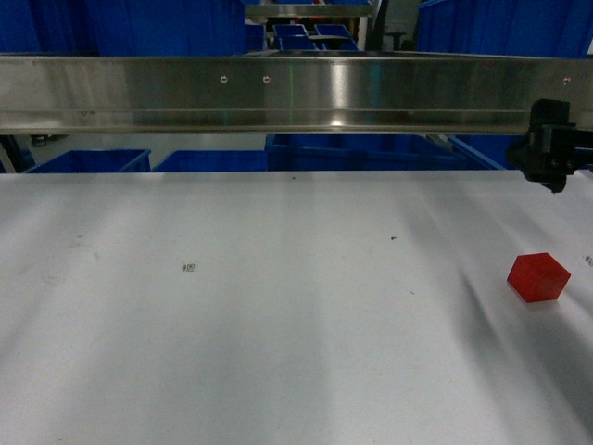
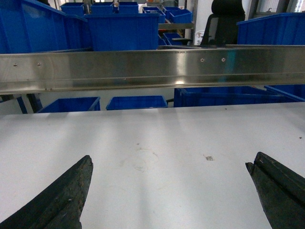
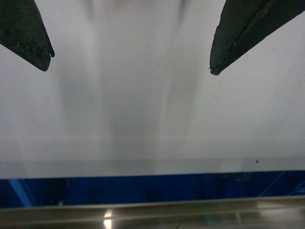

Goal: Place magnetic block on left shelf second layer

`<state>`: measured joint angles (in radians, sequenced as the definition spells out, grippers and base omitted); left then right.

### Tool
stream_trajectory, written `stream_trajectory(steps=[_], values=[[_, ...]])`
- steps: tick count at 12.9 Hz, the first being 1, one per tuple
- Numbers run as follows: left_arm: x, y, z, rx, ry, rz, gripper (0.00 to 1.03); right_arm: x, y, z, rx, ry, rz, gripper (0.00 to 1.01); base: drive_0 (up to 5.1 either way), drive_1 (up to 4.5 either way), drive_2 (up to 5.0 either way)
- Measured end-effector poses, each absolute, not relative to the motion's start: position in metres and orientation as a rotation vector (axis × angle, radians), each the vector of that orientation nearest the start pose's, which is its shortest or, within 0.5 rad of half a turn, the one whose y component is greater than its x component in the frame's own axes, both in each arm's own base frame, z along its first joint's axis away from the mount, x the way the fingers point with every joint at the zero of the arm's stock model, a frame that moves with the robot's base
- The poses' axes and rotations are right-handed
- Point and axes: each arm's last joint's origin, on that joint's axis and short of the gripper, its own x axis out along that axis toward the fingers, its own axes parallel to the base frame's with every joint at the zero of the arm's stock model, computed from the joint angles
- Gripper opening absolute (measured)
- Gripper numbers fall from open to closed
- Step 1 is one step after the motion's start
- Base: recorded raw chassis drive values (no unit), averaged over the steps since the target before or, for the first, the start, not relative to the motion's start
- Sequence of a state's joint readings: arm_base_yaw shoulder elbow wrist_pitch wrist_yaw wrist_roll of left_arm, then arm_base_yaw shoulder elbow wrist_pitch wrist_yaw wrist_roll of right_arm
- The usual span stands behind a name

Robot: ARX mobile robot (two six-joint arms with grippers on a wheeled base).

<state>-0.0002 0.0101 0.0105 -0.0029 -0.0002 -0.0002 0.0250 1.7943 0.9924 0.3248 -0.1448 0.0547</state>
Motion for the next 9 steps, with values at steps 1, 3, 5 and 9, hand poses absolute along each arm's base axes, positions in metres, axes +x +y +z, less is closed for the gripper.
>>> stream_trajectory(steps=[1,3,5,9], values=[[0.098,0.0,0.166,0.0,0.003,0.0,0.98,0.386,0.015,0.174,0.088,0.509,0.171,0.98,0.0,0.0,0.0],[0.098,0.0,0.166,0.0,0.003,0.0,0.98,0.392,0.015,0.139,0.082,0.608,0.178,0.98,0.0,0.0,0.0],[0.098,0.0,0.166,0.0,0.003,0.0,0.98,0.394,0.009,0.121,0.064,0.644,0.16,0.98,0.0,0.0,0.0],[0.098,0.0,0.166,0.0,0.003,0.0,0.98,0.394,-0.001,0.118,0.051,0.634,0.135,0.98,0.0,0.0,0.0]])
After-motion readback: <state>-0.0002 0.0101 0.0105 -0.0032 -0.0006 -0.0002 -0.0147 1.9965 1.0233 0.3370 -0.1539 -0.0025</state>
